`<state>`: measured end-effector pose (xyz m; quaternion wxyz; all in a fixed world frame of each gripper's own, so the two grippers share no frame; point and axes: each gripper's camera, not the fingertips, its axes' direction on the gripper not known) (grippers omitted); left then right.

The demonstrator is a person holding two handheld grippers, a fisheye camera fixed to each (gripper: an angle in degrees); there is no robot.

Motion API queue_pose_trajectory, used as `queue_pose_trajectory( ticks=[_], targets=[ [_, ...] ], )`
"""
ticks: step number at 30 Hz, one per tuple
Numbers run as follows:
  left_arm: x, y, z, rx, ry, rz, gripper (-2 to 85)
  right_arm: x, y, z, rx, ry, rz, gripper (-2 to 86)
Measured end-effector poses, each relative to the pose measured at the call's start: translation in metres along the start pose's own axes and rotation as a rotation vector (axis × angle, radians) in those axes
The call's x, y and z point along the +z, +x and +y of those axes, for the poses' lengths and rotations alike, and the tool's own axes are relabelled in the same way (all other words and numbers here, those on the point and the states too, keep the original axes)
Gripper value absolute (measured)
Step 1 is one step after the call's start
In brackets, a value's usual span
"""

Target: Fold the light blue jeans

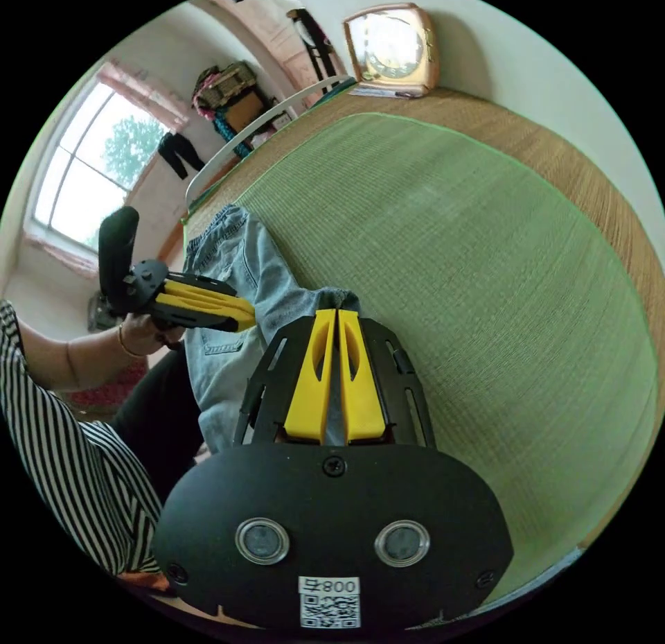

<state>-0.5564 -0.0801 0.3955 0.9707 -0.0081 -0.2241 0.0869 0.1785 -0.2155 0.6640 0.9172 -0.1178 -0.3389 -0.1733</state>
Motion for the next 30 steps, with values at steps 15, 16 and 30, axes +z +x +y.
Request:
queue_pose_trajectory(
  ticks=[15, 16, 30],
  targets=[
    [0.009, 0.032, -0.07, 0.103, 0.062, -0.073, 0.2, -0.008, -0.006, 0.082, 0.1, 0.043, 0.085, 0.1],
    [0.02, 0.029, -0.075, 0.076, 0.026, -0.082, 0.2, 0.006, -0.005, 0.088, 0.129, 0.002, 0.118, 0.2],
    [0.006, 0.013, -0.144, 0.029, 0.106, 0.067, 6.5, 0.002, 0.005, 0.109, 0.177, 0.098, 0.083, 0.2]
  ],
)
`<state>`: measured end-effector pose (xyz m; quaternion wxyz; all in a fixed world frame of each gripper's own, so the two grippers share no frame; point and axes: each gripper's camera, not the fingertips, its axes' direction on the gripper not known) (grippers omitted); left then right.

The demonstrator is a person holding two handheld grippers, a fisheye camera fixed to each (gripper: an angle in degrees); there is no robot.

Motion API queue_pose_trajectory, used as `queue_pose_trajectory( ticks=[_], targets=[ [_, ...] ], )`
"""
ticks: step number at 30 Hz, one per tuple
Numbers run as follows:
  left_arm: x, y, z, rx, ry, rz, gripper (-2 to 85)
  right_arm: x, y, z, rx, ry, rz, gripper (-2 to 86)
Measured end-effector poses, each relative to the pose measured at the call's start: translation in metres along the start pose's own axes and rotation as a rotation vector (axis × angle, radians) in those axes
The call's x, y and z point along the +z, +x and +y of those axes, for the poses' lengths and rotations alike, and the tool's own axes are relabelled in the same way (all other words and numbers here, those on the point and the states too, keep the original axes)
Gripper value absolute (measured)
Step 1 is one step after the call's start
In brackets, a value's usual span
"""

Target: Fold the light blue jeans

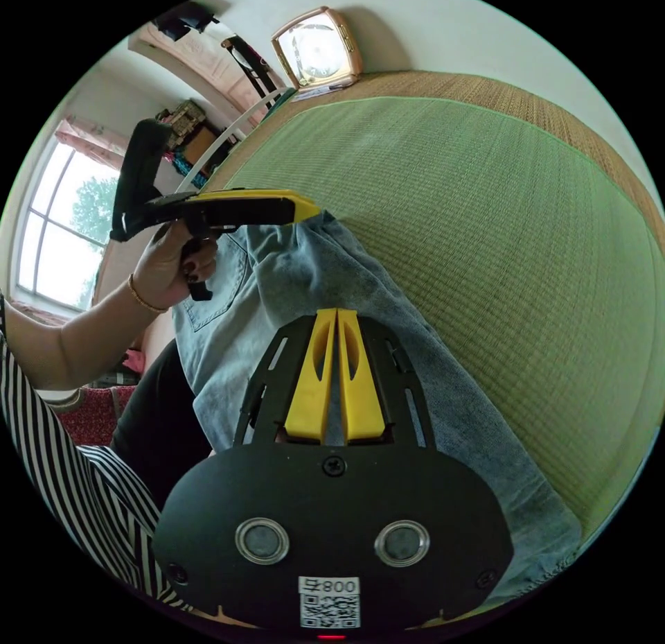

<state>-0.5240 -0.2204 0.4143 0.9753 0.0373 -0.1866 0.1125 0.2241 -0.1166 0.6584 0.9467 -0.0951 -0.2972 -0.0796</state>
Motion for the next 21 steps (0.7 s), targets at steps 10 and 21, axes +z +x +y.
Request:
queue_pose_trajectory(
  ticks=[10, 21],
  targets=[
    [0.002, -0.029, -0.031, -0.143, 0.007, 0.147, 0.4, -0.038, 0.006, -0.014, -0.067, 0.119, -0.008, 0.2],
    [0.006, -0.046, -0.045, -0.249, 0.044, 0.24, 0.1, 0.003, 0.0, -0.005, -0.113, 0.031, 0.002, 0.2]
  ],
)
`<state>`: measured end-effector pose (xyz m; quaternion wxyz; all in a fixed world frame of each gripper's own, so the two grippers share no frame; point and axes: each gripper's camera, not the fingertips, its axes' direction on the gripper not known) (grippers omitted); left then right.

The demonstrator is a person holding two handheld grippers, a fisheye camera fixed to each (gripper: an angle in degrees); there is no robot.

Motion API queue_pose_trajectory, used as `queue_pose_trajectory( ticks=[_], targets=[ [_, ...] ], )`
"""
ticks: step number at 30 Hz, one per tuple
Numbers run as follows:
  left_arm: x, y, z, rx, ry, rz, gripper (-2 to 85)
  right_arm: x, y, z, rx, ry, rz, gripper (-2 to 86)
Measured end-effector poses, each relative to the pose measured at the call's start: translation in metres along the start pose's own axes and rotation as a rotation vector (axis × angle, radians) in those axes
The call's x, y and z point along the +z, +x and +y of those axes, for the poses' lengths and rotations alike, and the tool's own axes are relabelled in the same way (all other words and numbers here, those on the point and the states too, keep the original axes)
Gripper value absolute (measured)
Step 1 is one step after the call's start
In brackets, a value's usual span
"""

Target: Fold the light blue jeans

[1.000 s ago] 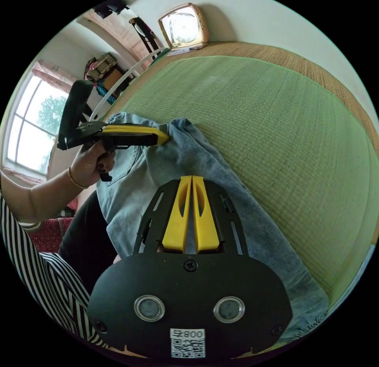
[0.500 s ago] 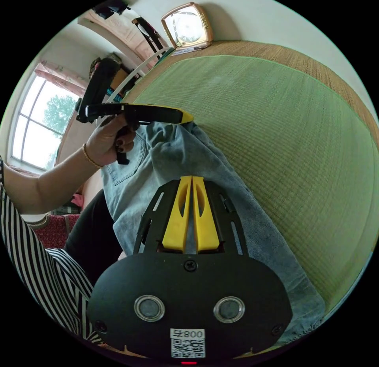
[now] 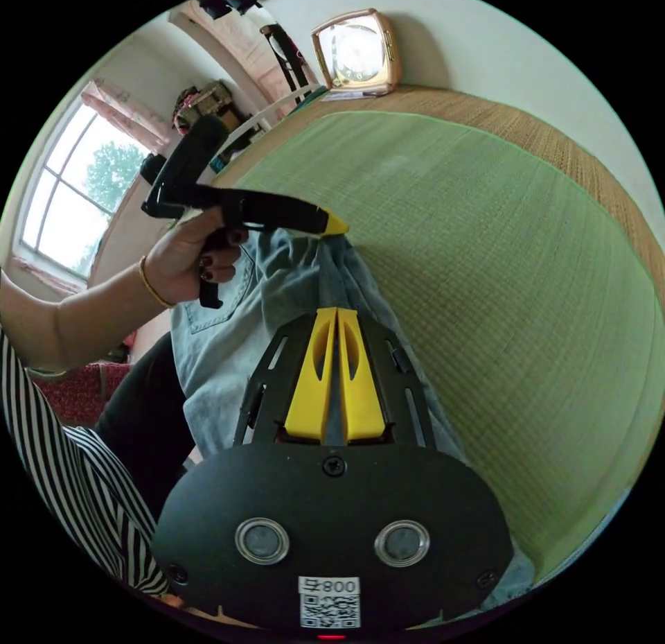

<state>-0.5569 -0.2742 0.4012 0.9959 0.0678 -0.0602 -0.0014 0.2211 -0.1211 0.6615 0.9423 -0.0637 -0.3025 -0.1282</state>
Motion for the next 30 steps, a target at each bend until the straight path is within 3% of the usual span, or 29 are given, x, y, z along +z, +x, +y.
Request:
queue_pose_trajectory(
  ticks=[3, 6, 11, 15, 18, 23, 30],
  targets=[
    [-0.009, -0.004, -0.004, -0.04, 0.075, 0.028, 0.2, 0.006, -0.001, 0.005, -0.002, -0.043, -0.02, 0.1],
    [-0.011, 0.004, -0.012, 0.027, 0.034, 0.058, 0.5, 0.006, 0.002, 0.005, 0.005, -0.034, -0.036, 0.1],
    [-0.007, 0.037, -0.014, 0.239, -0.094, -0.135, 3.3, 0.004, -0.001, 0.007, 0.025, -0.014, -0.014, 0.1],
    [0.01, 0.045, -0.014, 0.288, -0.201, -0.269, 3.2, 0.006, -0.009, 0.012, 0.022, -0.006, 0.024, 0.1],
    [0.003, 0.045, -0.013, 0.254, -0.132, -0.24, 2.0, 0.001, -0.011, 0.016, 0.032, 0.023, 0.027, 0.1],
    [0.001, 0.017, -0.005, 0.029, -0.057, -0.074, 1.2, 0.003, -0.01, 0.019, 0.051, 0.02, 0.029, 0.2],
    [-0.002, 0.022, 0.012, -0.009, 0.044, -0.111, 0.7, -0.001, -0.007, 0.02, 0.099, 0.025, 0.09, 0.1]
  ],
)
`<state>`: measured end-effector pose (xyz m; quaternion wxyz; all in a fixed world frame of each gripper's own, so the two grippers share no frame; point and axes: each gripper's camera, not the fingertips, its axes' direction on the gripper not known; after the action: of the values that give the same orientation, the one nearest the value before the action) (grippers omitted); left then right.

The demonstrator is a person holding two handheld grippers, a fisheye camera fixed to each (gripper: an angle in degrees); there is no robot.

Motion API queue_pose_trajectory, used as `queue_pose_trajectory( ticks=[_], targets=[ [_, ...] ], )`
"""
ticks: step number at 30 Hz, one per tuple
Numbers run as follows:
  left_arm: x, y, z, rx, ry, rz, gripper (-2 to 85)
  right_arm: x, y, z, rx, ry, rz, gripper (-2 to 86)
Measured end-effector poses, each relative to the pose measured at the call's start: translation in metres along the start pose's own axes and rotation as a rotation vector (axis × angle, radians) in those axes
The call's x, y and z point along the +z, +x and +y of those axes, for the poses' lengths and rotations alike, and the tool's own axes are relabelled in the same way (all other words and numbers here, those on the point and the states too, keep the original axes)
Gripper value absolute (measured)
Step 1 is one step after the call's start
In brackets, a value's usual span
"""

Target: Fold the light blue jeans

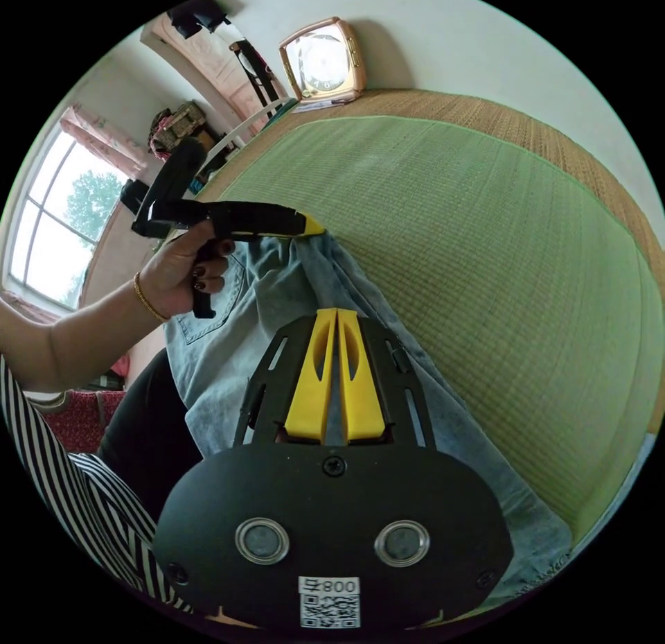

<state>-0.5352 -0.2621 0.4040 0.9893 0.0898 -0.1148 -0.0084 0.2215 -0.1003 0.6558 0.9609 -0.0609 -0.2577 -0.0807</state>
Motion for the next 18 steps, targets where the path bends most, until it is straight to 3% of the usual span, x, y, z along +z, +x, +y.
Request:
queue_pose_trajectory(
  ticks=[4, 11, 18],
  targets=[
    [-0.009, 0.019, 0.015, 0.105, 0.035, -0.015, 0.4, 0.0, 0.005, 0.0, 0.029, 0.01, -0.002, 0.1],
    [0.029, 0.05, 0.038, 0.339, -0.151, -0.242, 0.4, 0.012, -0.009, -0.002, -0.038, -0.027, 0.037, 0.2],
    [0.032, 0.053, 0.05, 0.316, -0.149, -0.228, 0.3, -0.008, -0.013, 0.005, -0.007, 0.029, 0.053, 0.2]
  ],
)
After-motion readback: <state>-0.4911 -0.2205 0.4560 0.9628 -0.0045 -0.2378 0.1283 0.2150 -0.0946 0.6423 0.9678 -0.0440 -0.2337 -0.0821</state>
